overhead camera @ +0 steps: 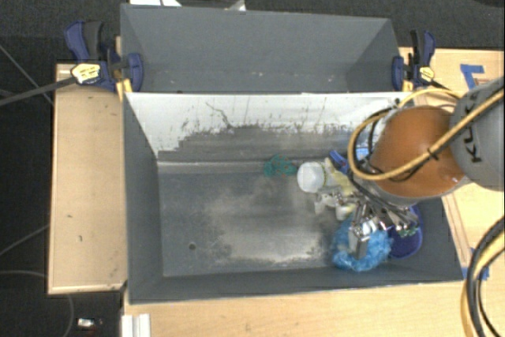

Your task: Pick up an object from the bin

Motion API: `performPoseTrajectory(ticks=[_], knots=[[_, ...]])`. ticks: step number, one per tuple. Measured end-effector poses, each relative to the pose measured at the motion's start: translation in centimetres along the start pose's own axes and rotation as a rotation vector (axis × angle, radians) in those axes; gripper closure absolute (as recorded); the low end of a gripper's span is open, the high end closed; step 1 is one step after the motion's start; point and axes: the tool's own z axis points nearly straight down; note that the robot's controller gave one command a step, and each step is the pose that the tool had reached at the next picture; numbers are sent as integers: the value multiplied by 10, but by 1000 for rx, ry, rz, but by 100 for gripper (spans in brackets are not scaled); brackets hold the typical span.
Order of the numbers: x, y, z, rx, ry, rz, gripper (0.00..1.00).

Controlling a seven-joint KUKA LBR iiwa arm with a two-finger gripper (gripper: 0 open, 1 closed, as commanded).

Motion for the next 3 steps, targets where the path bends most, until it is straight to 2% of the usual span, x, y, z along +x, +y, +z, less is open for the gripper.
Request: performPoseTrajectory(ticks=[1, 2, 3], knots=[[3, -5, -5, -1, -3, -110, 0], [5, -22, -6, -5, -3, -280, 0], [3, -31, -37, -5, -2, -438, 0]])
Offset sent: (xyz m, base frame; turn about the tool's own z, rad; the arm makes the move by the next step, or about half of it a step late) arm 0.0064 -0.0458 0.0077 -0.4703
